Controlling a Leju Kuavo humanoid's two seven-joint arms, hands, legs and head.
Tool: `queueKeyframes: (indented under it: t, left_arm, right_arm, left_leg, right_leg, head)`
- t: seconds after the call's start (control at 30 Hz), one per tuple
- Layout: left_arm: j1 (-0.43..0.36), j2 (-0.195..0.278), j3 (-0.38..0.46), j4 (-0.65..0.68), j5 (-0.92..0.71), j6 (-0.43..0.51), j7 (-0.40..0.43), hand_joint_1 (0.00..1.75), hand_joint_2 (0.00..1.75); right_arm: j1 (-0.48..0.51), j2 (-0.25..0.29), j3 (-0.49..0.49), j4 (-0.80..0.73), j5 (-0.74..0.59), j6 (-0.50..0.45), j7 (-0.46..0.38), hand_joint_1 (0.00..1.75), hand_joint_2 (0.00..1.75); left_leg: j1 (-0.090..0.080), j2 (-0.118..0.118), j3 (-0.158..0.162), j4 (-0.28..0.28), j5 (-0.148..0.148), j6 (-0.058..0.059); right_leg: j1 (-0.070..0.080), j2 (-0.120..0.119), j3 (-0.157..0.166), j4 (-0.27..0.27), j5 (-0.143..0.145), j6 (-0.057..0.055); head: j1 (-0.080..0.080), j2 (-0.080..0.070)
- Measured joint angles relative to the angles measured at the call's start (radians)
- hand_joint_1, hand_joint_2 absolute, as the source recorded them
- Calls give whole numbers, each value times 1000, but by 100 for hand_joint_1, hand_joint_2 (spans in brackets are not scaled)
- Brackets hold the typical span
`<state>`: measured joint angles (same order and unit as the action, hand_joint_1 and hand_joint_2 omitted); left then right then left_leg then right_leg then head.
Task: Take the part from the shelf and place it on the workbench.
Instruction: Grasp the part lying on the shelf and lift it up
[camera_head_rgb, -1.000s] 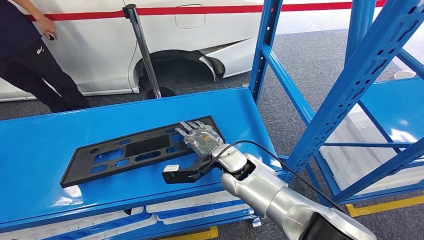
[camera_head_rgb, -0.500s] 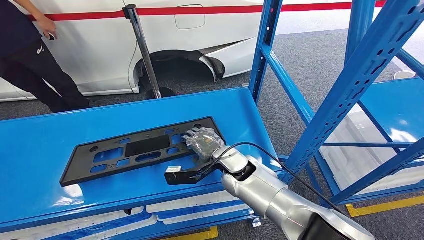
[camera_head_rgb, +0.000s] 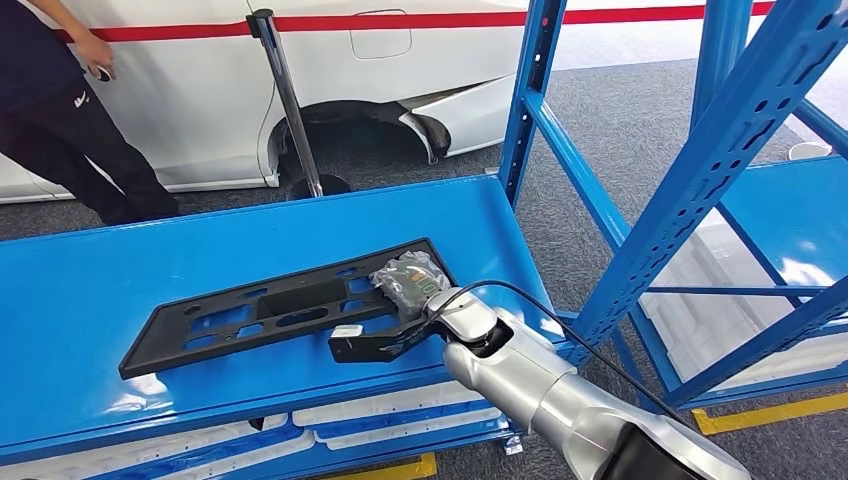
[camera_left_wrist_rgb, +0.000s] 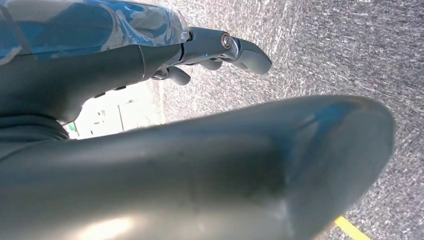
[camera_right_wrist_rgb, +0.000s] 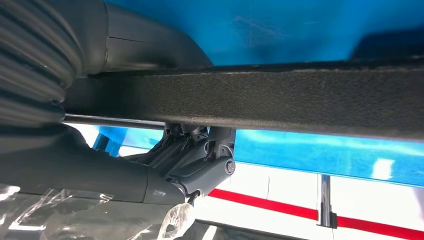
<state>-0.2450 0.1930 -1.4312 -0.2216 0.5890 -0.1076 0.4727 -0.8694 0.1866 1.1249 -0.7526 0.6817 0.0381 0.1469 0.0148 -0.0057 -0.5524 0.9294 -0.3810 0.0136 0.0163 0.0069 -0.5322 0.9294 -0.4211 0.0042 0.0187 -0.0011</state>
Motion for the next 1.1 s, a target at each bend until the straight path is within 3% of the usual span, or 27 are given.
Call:
queueKeyframes:
  t: [0.13,0.4,0.53,0.7,0.9,1.1]
  left_arm:
    - [-4,0,-2,0,-3,0,1,0,0]
    - [-8,0,-2,0,-1,2,-4,0,0]
    - [-1,-2,-2,0,13,24,-25,0,0]
    - [19,-14,0,0,39,82,-70,0,0]
    - [26,-49,11,0,65,135,-135,0,0]
    - [24,-80,28,0,85,149,-167,0,0]
  right_arm:
    - [0,0,-5,7,-6,-1,-2,173,175]
    - [5,0,-10,7,-41,-35,-30,175,175]
    - [19,-10,-23,-34,-72,-106,-45,175,175]
    - [67,-63,-66,-215,-154,-196,-39,175,175]
    - [108,-163,-183,-554,-353,-288,-70,175,175]
    - [125,-237,-269,-767,-555,-307,-105,175,175]
  left_leg:
    - [0,0,1,0,0,0]
    - [0,0,1,0,0,0]
    - [0,0,0,0,0,0]
    - [0,0,-5,0,0,0]
    - [-1,0,-11,1,1,1]
    - [-1,1,-12,1,1,1]
  right_leg:
    - [0,0,0,0,0,0]
    - [0,0,2,0,0,0]
    - [0,0,2,0,0,0]
    - [0,1,-4,0,1,0]
    - [-1,0,-9,0,2,0]
    - [-2,1,-12,0,2,0]
  head:
    - [0,0]
    - [0,0]
    - [0,0]
    - [0,0]
    - [0,0]
    - [0,0]
